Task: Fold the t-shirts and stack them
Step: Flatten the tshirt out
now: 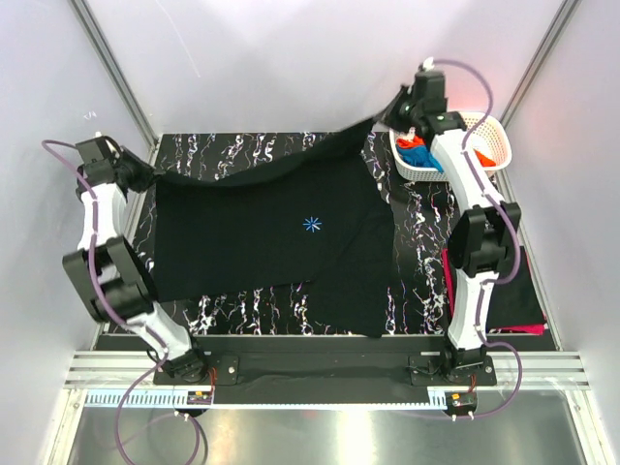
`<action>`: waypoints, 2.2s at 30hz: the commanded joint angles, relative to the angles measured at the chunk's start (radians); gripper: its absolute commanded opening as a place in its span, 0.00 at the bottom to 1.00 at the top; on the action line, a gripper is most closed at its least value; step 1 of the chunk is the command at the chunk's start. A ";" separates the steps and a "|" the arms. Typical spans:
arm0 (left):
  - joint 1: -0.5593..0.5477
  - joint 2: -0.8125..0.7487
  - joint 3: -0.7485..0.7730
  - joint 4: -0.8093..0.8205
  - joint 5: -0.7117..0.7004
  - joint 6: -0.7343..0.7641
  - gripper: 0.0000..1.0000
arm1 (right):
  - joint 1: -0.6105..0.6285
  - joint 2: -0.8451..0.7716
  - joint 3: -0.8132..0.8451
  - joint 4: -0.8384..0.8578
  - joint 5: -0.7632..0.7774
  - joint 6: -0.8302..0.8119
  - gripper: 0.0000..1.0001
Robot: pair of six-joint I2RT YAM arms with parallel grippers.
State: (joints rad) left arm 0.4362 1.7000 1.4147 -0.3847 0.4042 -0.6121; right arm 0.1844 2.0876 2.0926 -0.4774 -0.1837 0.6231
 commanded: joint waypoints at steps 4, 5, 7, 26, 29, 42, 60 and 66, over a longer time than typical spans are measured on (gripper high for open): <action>-0.036 -0.309 -0.095 0.064 0.108 -0.103 0.00 | -0.013 -0.257 0.110 0.244 0.021 -0.091 0.00; -0.036 -0.347 -0.103 0.063 0.110 -0.107 0.00 | -0.014 -0.276 0.121 0.246 0.027 -0.098 0.00; -0.036 -0.417 -0.077 0.037 0.116 -0.101 0.00 | -0.014 -0.340 0.126 0.270 0.033 -0.109 0.00; -0.045 -0.631 0.748 -0.091 -0.258 -0.063 0.00 | -0.014 -0.811 -0.129 0.347 0.224 -0.319 0.00; -0.048 -0.654 0.773 -0.101 -0.321 -0.071 0.00 | -0.014 -0.776 -0.134 0.372 0.234 -0.310 0.00; -0.103 -0.634 0.961 -0.109 -0.401 -0.078 0.00 | -0.072 -0.529 -0.171 0.647 0.047 0.189 0.00; -0.132 -0.652 0.860 -0.025 -0.354 -0.126 0.00 | -0.099 -0.512 -0.022 0.656 -0.039 0.167 0.00; -0.146 -0.726 0.857 -0.072 -0.360 -0.133 0.00 | -0.100 -0.723 0.049 0.550 0.009 -0.001 0.00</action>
State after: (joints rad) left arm 0.3023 1.0302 2.2471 -0.5148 0.0536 -0.7345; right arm 0.0971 1.5581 2.0361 0.0521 -0.2230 0.7555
